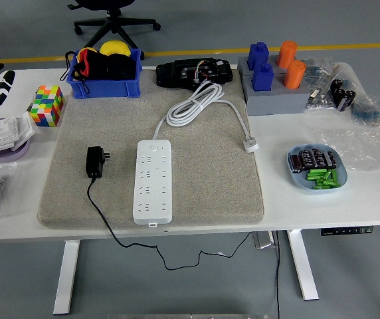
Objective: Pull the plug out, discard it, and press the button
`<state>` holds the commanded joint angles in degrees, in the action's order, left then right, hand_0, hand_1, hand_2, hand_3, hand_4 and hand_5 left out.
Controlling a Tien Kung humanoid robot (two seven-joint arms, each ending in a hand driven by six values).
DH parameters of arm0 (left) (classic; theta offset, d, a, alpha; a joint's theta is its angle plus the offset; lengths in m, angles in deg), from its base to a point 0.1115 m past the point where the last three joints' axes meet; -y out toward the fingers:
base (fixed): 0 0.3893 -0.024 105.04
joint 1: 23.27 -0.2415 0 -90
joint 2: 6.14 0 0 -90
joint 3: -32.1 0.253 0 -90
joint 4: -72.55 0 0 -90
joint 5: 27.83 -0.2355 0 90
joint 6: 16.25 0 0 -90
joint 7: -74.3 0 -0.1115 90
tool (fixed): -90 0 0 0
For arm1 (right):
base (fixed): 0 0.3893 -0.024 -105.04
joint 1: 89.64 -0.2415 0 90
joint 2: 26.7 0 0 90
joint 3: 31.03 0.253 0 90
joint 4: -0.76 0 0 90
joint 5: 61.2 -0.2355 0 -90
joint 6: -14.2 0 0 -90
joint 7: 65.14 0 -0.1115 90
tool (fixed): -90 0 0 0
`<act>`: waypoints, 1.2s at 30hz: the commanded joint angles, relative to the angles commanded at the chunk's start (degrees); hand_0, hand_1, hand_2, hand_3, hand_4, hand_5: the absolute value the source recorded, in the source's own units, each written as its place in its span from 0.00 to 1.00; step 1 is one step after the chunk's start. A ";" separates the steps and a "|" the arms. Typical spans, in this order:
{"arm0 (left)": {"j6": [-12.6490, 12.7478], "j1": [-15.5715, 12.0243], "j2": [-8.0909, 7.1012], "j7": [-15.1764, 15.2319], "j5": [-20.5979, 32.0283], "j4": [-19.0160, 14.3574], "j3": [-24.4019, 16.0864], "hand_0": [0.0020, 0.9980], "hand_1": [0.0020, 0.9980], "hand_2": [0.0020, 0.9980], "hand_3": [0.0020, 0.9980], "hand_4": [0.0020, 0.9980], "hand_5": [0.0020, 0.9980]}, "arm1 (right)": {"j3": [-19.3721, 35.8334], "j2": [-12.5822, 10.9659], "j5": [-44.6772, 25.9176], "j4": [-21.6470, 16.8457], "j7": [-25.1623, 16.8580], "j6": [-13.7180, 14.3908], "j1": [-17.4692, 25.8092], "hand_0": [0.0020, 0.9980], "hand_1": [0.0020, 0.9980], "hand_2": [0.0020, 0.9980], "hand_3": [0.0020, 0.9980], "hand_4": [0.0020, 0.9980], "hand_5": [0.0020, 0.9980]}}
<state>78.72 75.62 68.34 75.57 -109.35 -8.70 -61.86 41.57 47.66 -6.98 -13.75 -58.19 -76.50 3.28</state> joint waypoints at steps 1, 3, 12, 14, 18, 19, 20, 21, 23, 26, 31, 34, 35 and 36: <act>-0.01 0.02 -0.01 -0.04 -0.01 -0.05 0.00 0.88 0.87 0.82 0.84 0.75 0.54 | 0.01 -0.02 -0.02 0.00 0.01 -0.03 -0.01 0.74 0.74 0.71 0.67 0.77 0.63; -0.01 0.05 -0.04 -0.07 0.00 -0.09 0.08 0.88 0.87 0.82 0.84 0.75 0.54 | -0.03 -0.03 -0.05 0.03 0.03 -0.09 0.03 0.74 0.73 0.71 0.67 0.77 0.63; -0.01 -0.02 0.01 -0.11 -0.01 -0.43 0.02 0.88 0.87 0.82 0.84 0.75 0.55 | -0.17 -0.07 -0.21 -0.06 0.06 -0.32 -0.05 0.74 0.73 0.71 0.67 0.77 0.63; 0.02 0.06 0.02 -0.07 0.05 -0.52 -0.08 0.88 0.87 0.82 0.84 0.75 0.55 | -0.28 -0.04 -0.27 -0.01 0.09 -0.39 -0.07 0.74 0.73 0.71 0.67 0.77 0.63; 0.00 0.07 -0.04 -0.04 0.18 -0.72 0.08 0.88 0.87 0.82 0.84 0.74 0.55 | -0.27 0.07 -0.38 0.01 0.13 -0.55 0.04 0.74 0.73 0.70 0.67 0.77 0.64; -0.04 0.05 -0.02 -0.07 0.20 -0.76 0.10 0.88 0.87 0.82 0.84 0.74 0.55 | -0.19 0.07 -0.33 0.01 0.14 -0.59 0.05 0.74 0.73 0.70 0.67 0.77 0.64; -0.08 0.01 0.03 -0.09 0.21 -0.82 0.12 0.88 0.87 0.82 0.84 0.74 0.55 | -0.05 0.09 -0.28 -0.04 0.13 -0.61 0.09 0.74 0.73 0.70 0.67 0.77 0.64; -0.10 -0.02 0.07 -0.09 0.22 -0.86 0.12 0.88 0.87 0.82 0.84 0.74 0.55 | 0.07 0.10 -0.26 -0.09 0.11 -0.62 0.11 0.74 0.72 0.70 0.67 0.77 0.64; -0.10 -0.05 0.25 -0.06 0.26 -1.04 0.11 0.88 0.87 0.82 0.84 0.74 0.55 | 0.20 0.14 -0.31 -0.09 0.05 -0.60 0.04 0.74 0.72 0.70 0.67 0.77 0.64; 0.30 1.40 0.09 0.24 0.50 -0.56 -0.01 0.88 0.87 0.82 0.84 0.74 0.55 | -0.79 0.14 -0.08 0.36 0.25 -0.84 -1.75 0.74 0.72 0.70 0.67 0.77 0.64; 0.07 2.20 -1.36 -0.16 0.50 -0.17 2.18 0.88 0.86 0.82 0.83 0.74 0.56 | -1.60 -0.97 -0.32 0.16 0.21 -1.15 -1.89 0.74 0.72 0.70 0.67 0.77 0.64; 0.06 1.16 -0.74 -0.20 0.57 -0.58 1.57 0.88 0.86 0.82 0.83 0.74 0.56 | -1.16 -1.29 -0.30 -0.01 0.08 -1.00 -0.92 0.74 0.71 0.69 0.67 0.77 0.64; 0.02 0.93 -0.59 -0.21 0.56 -0.66 1.47 0.88 0.86 0.82 0.83 0.74 0.56 | -1.35 -1.27 -0.39 -0.09 0.13 -1.11 -0.70 0.74 0.71 0.69 0.67 0.77 0.64; -0.02 0.68 -0.49 -0.21 0.56 -0.73 1.45 0.88 0.86 0.82 0.83 0.74 0.56 | -1.60 -1.21 -0.44 -0.22 0.23 -1.33 -0.43 0.74 0.71 0.69 0.67 0.77 0.64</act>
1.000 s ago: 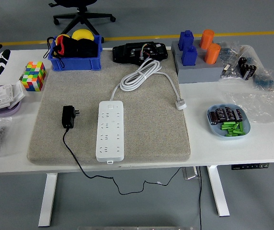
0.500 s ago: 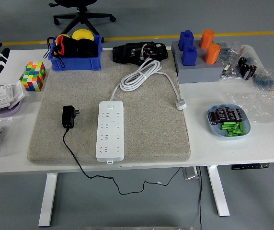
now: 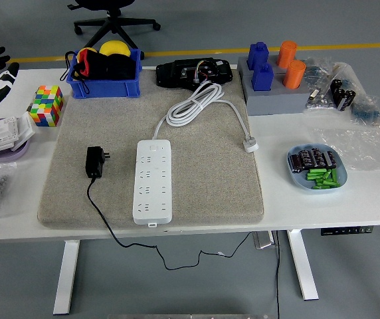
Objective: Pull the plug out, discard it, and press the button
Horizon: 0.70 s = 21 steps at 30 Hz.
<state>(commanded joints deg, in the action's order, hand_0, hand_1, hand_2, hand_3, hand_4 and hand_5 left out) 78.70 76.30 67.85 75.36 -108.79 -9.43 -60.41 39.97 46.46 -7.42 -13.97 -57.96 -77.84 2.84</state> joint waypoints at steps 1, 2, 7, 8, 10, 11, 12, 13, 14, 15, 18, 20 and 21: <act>-0.03 -0.14 0.03 -0.01 0.00 -0.05 0.01 0.88 0.86 0.82 0.83 0.74 0.56 | -0.04 0.05 0.00 -0.06 0.07 -0.11 0.14 0.74 0.71 0.69 0.67 0.77 0.64; -0.07 -0.33 0.08 -0.03 -0.02 -0.11 0.04 0.88 0.86 0.82 0.83 0.74 0.56 | -0.02 0.16 -0.04 -0.07 0.13 -0.23 0.30 0.74 0.71 0.69 0.67 0.77 0.64; -0.25 -0.75 0.31 -0.16 -0.01 -0.09 -0.13 0.88 0.86 0.82 0.83 0.74 0.56 | 0.53 0.62 -0.10 -0.14 0.19 -0.29 0.73 0.74 0.71 0.69 0.67 0.77 0.64; -0.31 -0.63 0.23 -0.16 0.02 -0.10 -0.16 0.88 0.86 0.82 0.83 0.74 0.56 | 0.32 0.65 -0.20 -0.14 0.17 -0.29 0.75 0.74 0.71 0.69 0.67 0.77 0.64; -0.64 -0.48 0.16 -0.29 0.04 -0.13 -0.14 0.87 0.85 0.82 0.83 0.74 0.56 | -0.12 0.79 -0.41 0.04 0.24 -0.37 0.97 0.74 0.71 0.69 0.67 0.77 0.64; -0.74 -0.44 0.21 -0.29 0.16 -0.18 -0.17 0.87 0.85 0.82 0.83 0.74 0.56 | -0.13 0.82 -0.39 0.06 0.28 -0.39 1.08 0.74 0.71 0.69 0.67 0.77 0.64; -0.68 -0.41 0.28 -0.22 0.28 -0.26 -0.18 0.87 0.85 0.82 0.83 0.74 0.56 | -0.05 0.82 -0.35 -0.03 0.25 -0.35 1.14 0.74 0.71 0.69 0.67 0.77 0.64; -0.66 -0.39 0.30 -0.16 0.29 -0.36 -0.01 0.87 0.85 0.82 0.83 0.74 0.56 | -0.05 0.76 -0.37 -0.11 0.20 -0.31 1.08 0.74 0.71 0.69 0.67 0.77 0.64; -0.67 -0.35 0.22 -0.18 0.27 -0.35 0.20 0.87 0.85 0.82 0.83 0.74 0.56 | -0.08 0.71 -0.36 -0.14 0.21 -0.33 1.00 0.74 0.71 0.69 0.67 0.77 0.64; -0.73 -0.32 0.04 -0.27 0.20 -0.29 0.52 0.87 0.84 0.82 0.83 0.73 0.56 | -0.10 0.66 -0.34 -0.16 0.22 -0.35 0.91 0.74 0.71 0.69 0.67 0.77 0.64; -0.95 -0.49 -0.60 -0.59 0.13 -0.26 1.40 0.87 0.84 0.82 0.83 0.73 0.56 | -0.12 0.67 -0.38 -0.13 0.16 -0.26 0.99 0.74 0.71 0.69 0.67 0.77 0.64; -1.33 -0.65 -0.58 -0.87 0.07 -0.41 1.50 0.87 0.84 0.82 0.83 0.73 0.56 | -0.12 0.72 -0.34 -0.10 0.15 -0.26 1.12 0.74 0.71 0.69 0.67 0.77 0.64; -1.40 -0.70 -0.41 -0.89 0.05 -0.47 1.39 0.86 0.83 0.81 0.83 0.73 0.56 | 0.07 0.79 -0.28 -0.08 0.11 -0.21 1.15 0.74 0.70 0.69 0.67 0.77 0.64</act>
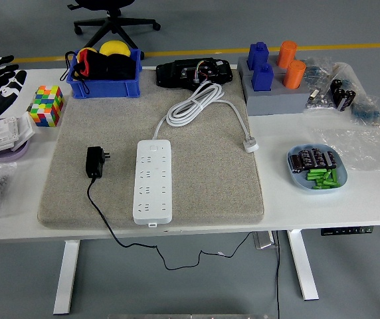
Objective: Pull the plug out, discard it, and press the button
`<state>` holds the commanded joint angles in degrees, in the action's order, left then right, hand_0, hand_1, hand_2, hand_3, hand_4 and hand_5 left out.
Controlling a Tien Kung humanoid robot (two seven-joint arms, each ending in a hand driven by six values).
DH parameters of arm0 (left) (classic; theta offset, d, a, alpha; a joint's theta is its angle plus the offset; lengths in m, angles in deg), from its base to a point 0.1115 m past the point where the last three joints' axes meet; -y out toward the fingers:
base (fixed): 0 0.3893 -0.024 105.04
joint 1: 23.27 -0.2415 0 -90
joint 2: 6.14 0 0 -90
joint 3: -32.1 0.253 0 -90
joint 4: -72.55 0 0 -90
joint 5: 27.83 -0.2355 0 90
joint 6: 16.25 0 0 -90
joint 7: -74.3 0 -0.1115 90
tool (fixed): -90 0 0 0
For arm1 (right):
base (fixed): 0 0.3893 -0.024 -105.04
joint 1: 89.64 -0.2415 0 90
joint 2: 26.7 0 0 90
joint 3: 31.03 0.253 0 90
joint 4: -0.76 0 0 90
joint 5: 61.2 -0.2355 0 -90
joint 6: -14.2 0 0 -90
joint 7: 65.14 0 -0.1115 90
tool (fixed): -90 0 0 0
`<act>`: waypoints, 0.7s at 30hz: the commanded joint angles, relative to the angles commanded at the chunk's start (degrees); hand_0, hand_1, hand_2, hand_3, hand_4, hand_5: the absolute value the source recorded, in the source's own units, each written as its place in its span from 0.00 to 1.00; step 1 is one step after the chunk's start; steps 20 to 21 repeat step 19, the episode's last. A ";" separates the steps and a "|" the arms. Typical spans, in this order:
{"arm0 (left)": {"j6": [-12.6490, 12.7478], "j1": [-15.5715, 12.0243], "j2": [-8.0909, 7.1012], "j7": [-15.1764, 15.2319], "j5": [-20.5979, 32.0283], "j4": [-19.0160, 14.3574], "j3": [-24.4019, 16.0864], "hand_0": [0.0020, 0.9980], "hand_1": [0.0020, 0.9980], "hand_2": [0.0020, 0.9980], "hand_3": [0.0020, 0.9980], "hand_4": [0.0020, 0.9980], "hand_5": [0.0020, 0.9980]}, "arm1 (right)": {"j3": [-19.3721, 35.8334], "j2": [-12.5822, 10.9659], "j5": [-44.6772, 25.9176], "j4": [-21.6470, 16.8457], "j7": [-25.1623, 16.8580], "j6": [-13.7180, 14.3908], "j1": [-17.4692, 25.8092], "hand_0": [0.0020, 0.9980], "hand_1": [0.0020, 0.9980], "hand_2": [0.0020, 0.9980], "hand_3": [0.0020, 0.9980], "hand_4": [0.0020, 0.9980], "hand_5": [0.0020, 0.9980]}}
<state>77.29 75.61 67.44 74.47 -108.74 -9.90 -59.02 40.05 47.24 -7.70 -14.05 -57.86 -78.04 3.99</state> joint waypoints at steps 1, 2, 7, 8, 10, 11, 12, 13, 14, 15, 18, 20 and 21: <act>-0.01 -0.02 0.16 -0.01 -0.02 -0.02 -0.13 0.86 0.83 0.81 0.83 0.73 0.56 | 0.17 0.05 0.03 0.01 -0.03 0.05 0.01 0.74 0.70 0.69 0.67 0.77 0.64; -0.01 -0.02 0.33 -0.02 -0.02 -0.01 -0.26 0.86 0.83 0.81 0.83 0.73 0.56 | 0.36 0.10 0.12 0.00 -0.03 0.07 0.01 0.74 0.70 0.69 0.67 0.77 0.64; 0.06 -0.08 0.55 0.01 0.00 -0.13 -0.11 0.86 0.82 0.81 0.83 0.73 0.56 | 0.98 0.08 0.33 -0.16 -0.06 0.05 0.08 0.74 0.70 0.69 0.67 0.77 0.64; 0.04 -0.05 0.54 -0.01 0.00 -0.18 0.02 0.86 0.82 0.81 0.83 0.73 0.56 | 0.97 0.02 0.34 -0.12 -0.03 0.02 0.07 0.74 0.70 0.69 0.67 0.77 0.64; 0.09 0.07 0.50 0.00 0.07 -0.22 0.23 0.86 0.82 0.81 0.83 0.73 0.56 | 1.12 0.01 0.39 -0.09 -0.01 0.01 0.10 0.74 0.70 0.69 0.67 0.77 0.64; 0.09 0.15 0.41 0.02 0.11 -0.27 0.36 0.86 0.82 0.81 0.83 0.73 0.56 | 1.19 0.06 0.37 -0.08 -0.02 0.00 0.13 0.74 0.70 0.69 0.67 0.77 0.64; 0.10 0.21 0.35 0.02 0.16 -0.28 0.44 0.86 0.82 0.81 0.83 0.73 0.56 | 1.19 0.09 0.38 -0.04 0.01 -0.03 0.12 0.74 0.70 0.69 0.67 0.77 0.64; 0.10 0.26 0.32 0.00 0.16 -0.28 0.47 0.86 0.82 0.81 0.83 0.73 0.56 | 1.21 0.12 0.41 -0.01 0.04 -0.05 0.09 0.74 0.70 0.69 0.67 0.77 0.64; 0.09 0.32 0.26 -0.01 0.14 -0.28 0.52 0.86 0.82 0.81 0.83 0.73 0.56 | 1.29 0.15 0.44 -0.01 0.04 -0.05 0.04 0.74 0.70 0.69 0.67 0.77 0.64; 0.10 0.25 0.22 -0.01 0.15 -0.26 0.58 0.86 0.82 0.81 0.83 0.73 0.56 | 1.44 0.19 0.47 -0.05 0.01 -0.04 0.06 0.74 0.70 0.69 0.67 0.77 0.64; 0.12 -0.13 0.23 -0.04 0.11 -0.32 0.60 0.86 0.82 0.81 0.83 0.73 0.56 | 2.01 0.29 0.69 -0.14 -0.04 -0.01 0.10 0.74 0.70 0.69 0.67 0.77 0.64; 0.10 -0.14 0.23 -0.08 0.09 -0.31 0.64 0.86 0.82 0.81 0.83 0.73 0.56 | 2.13 0.32 0.71 -0.17 -0.06 0.00 0.07 0.74 0.70 0.69 0.67 0.77 0.64; 0.10 -0.14 0.23 -0.08 0.09 -0.31 0.64 0.86 0.82 0.81 0.83 0.73 0.56 | 2.13 0.32 0.71 -0.17 -0.06 0.00 0.07 0.74 0.70 0.69 0.67 0.77 0.64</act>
